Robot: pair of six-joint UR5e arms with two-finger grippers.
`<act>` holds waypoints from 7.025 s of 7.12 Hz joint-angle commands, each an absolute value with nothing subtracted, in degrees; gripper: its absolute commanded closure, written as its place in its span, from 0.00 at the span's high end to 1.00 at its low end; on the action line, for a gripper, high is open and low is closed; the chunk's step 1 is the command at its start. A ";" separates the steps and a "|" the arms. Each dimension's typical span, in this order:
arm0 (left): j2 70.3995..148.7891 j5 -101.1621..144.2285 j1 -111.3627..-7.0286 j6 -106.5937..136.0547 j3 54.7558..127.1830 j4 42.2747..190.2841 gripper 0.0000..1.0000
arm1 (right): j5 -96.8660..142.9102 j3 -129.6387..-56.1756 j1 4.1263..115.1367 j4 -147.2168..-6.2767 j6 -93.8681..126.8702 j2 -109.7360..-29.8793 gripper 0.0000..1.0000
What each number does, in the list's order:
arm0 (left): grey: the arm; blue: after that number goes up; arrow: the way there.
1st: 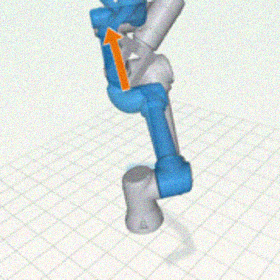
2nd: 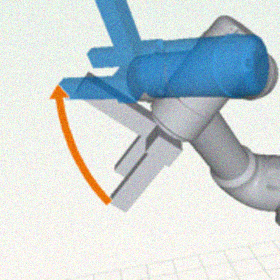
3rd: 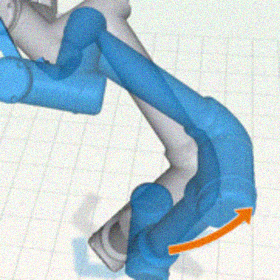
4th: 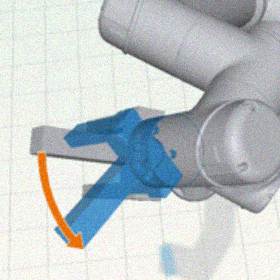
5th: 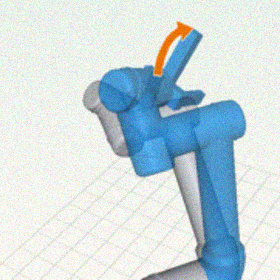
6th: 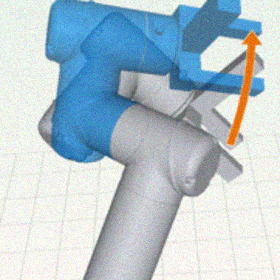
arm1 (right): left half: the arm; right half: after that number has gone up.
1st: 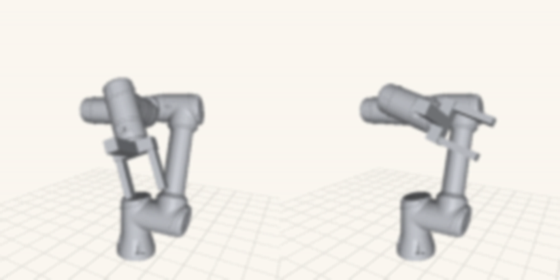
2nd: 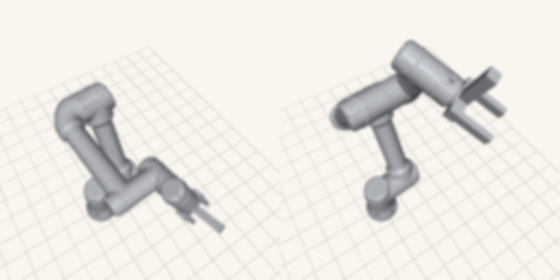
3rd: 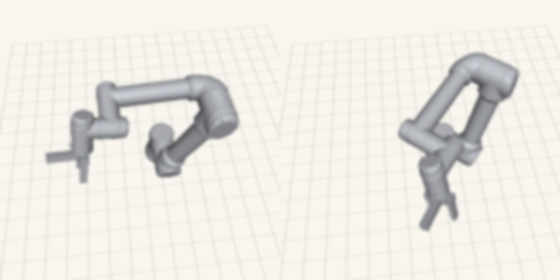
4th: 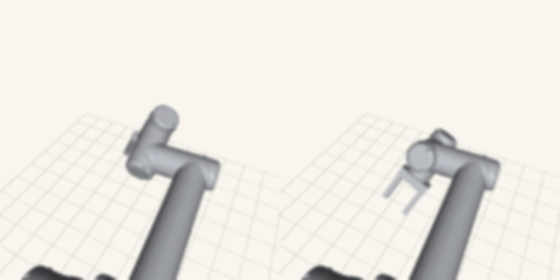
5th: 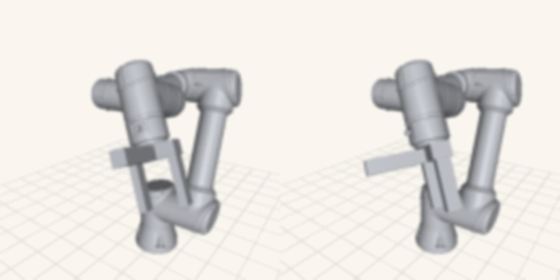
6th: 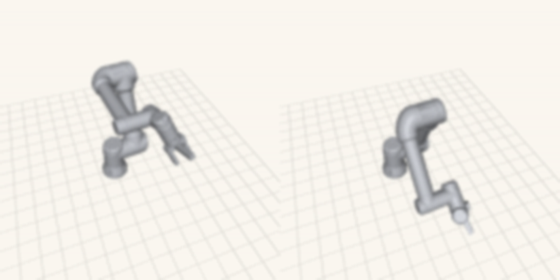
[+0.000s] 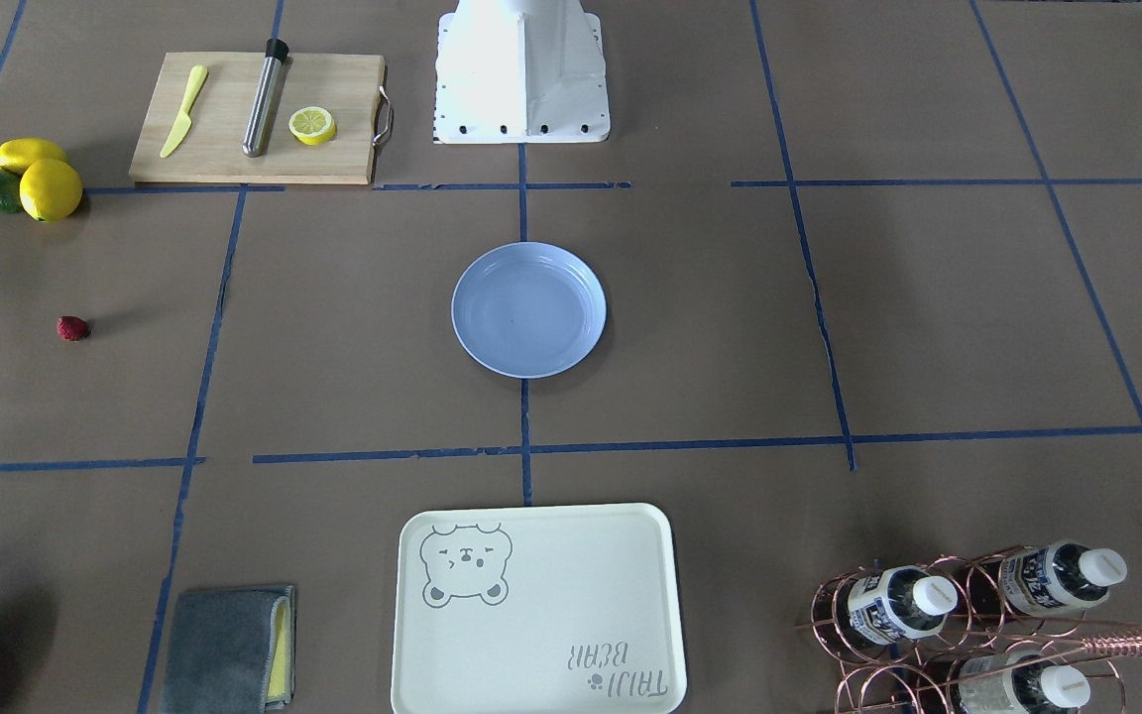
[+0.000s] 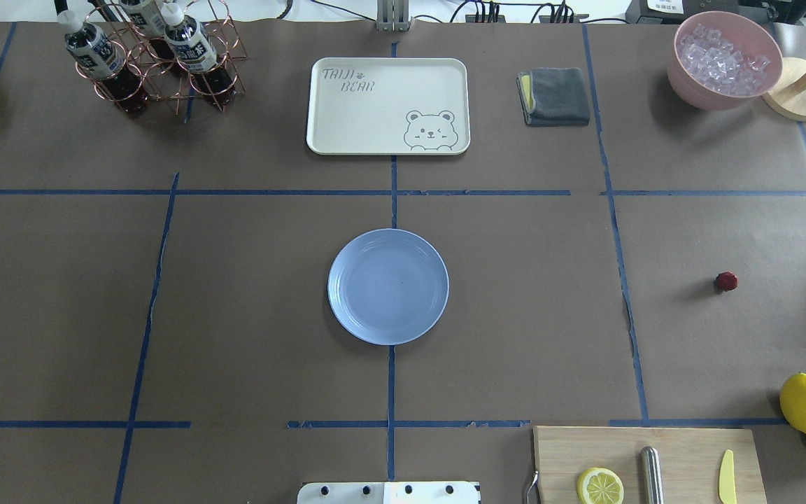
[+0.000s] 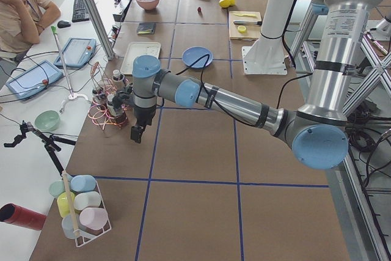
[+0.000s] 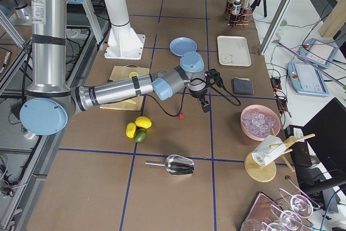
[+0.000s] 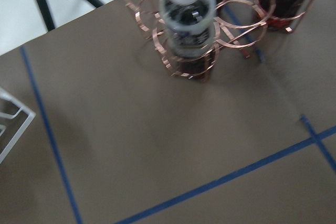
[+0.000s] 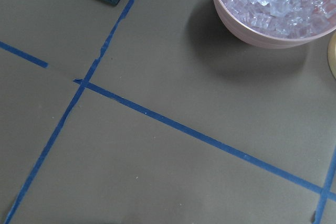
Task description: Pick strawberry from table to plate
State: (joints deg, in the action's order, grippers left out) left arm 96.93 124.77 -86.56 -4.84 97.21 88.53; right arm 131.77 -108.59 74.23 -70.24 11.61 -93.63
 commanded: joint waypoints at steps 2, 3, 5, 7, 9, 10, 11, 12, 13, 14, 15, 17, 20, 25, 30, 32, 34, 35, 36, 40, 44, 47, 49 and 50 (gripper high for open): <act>89.84 135.24 -90.62 -11.69 93.69 88.32 1.00 | 129.22 -113.98 66.12 -69.96 24.23 -94.65 1.00; 89.82 135.26 -90.53 -11.69 93.87 88.42 1.00 | 125.54 -113.91 62.27 -65.78 27.22 -97.88 1.00; 90.26 135.18 -90.53 -11.51 94.04 88.42 1.00 | 117.36 -107.53 54.70 -53.93 33.99 -100.46 1.00; 90.61 135.52 -90.44 -11.51 93.96 88.42 1.00 | 111.98 -100.84 50.37 -47.49 35.33 -100.20 1.00; 90.62 135.62 -90.53 -11.51 94.22 88.42 1.00 | 111.71 -95.73 49.31 -42.11 35.24 -99.76 1.00; 90.62 135.70 -90.53 -11.51 94.74 88.42 1.00 | 110.58 -95.80 48.61 -42.10 35.16 -99.76 0.99; 90.62 135.79 -90.44 -11.51 94.66 88.50 1.00 | 110.48 -95.71 47.65 -42.10 35.24 -99.76 0.95; 90.62 135.79 -90.53 -11.51 95.01 88.59 1.00 | 110.57 -95.97 46.94 -42.01 35.16 -99.76 0.85; 90.62 135.79 -90.44 -11.51 94.92 88.59 1.00 | 110.39 -95.98 46.06 -42.01 35.24 -99.76 0.73; 90.70 135.79 -90.44 -11.51 95.01 88.68 1.00 | 109.78 -96.06 45.71 -42.01 34.98 -99.76 0.19; 90.70 135.79 -90.44 -11.51 95.01 88.68 1.00 | 108.56 -96.15 45.36 -41.92 34.81 -99.84 0.00; 90.70 135.79 -90.44 -11.51 95.01 88.68 1.00 | 108.28 -98.24 45.18 -42.01 35.24 -99.76 0.00; 90.70 135.79 -90.44 -11.60 95.01 88.68 1.00 | 106.72 -104.68 39.58 -61.41 49.33 -80.97 0.00; 90.70 135.79 -90.44 -11.60 95.01 88.68 1.00 | 89.61 -90.85 23.32 -84.99 70.02 -46.98 0.00; 90.70 135.79 -90.44 -11.69 94.83 88.68 1.00 | 88.07 -82.88 19.42 -85.34 74.18 -42.53 0.00; 90.70 135.79 -90.44 -11.69 94.83 88.68 1.00 | 88.07 -82.97 19.42 -85.60 74.18 -42.72 0.00; 90.62 135.79 -90.44 -11.69 94.83 88.68 1.00 | 87.11 -82.97 19.51 -85.52 74.18 -42.63 0.00; 90.62 135.79 -90.44 -11.69 94.83 88.68 1.00 | 86.58 -83.06 19.51 -85.52 74.01 -42.63 0.00; 90.62 135.79 -90.44 -11.69 94.83 88.68 1.00 | 86.49 -83.14 19.60 -85.52 73.92 -42.63 0.00; 90.62 135.79 -90.44 -11.69 94.83 88.68 1.00 | 86.40 -83.32 19.69 -86.31 73.57 -42.71 0.00; 90.53 135.79 -90.44 -11.69 94.83 88.68 1.00 | 86.48 -84.71 19.95 -86.31 73.13 -42.71 1.00; 90.61 135.79 -90.44 -11.69 95.10 88.59 1.00 | 93.29 -93.22 29.92 -86.75 60.03 -49.71 1.00; 90.79 135.62 -90.44 -11.78 95.19 88.42 1.00 | 109.61 -95.97 47.20 -85.87 39.40 -57.97 1.00; 90.70 135.18 -90.35 -11.78 94.75 88.33 1.00 | 116.30 -96.15 54.94 -85.96 26.76 -62.45 1.00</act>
State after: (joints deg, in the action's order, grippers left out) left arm 90.74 135.53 -90.43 -11.77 95.09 88.44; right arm 107.40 -95.30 44.84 -86.05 41.64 -57.06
